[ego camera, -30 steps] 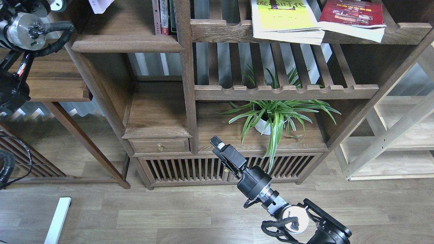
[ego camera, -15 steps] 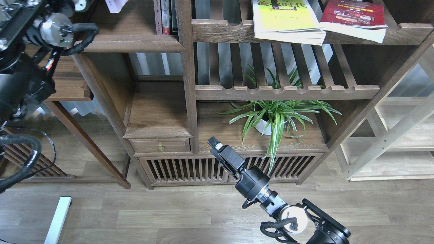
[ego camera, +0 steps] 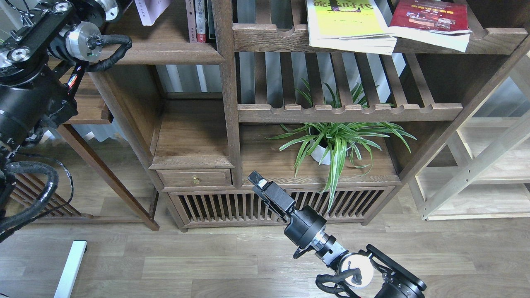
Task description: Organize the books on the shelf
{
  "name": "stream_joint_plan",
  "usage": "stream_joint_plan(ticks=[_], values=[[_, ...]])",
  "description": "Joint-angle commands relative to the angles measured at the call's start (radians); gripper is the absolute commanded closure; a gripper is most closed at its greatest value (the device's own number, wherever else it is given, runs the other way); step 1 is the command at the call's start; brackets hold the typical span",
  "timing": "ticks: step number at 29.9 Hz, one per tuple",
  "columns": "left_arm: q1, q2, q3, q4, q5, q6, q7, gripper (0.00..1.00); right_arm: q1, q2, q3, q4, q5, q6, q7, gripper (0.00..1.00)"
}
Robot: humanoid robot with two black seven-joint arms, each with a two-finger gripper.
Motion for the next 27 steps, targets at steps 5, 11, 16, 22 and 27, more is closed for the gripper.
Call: stream_joint_plan(ticks=[5,11,16,22,27], values=[[-0.010,-0.027,0.025,0.034,-0.002,0.000,-0.008,0.92,0.000,0.000,-0.014,0.000,0.000,0.000,0.000,0.10],[-0.013,-0.033,0.033,0.045,-0.002,0.000,-0.008,0.92,0.000,0.000,-0.015,0.002,0.000,0.000,0.000,0.10],[-0.013,-0.033,0.036,0.052,-0.002,0.000,-0.020,0.92,0.000,0.000,-0.022,0.003,0.000,0.000,0.000,0.10],[-0.013,-0.042,0.039,0.075,-0.002,0.000,-0.048,0.93,0.000,0.000,-0.028,0.009,0.000,0.000,0.000,0.10],[-0.013,-0.056,0.045,0.080,-0.004,0.000,-0.081,0.93,-0.002,0.000,-0.029,0.009,0.000,0.000,0.000,0.10]])
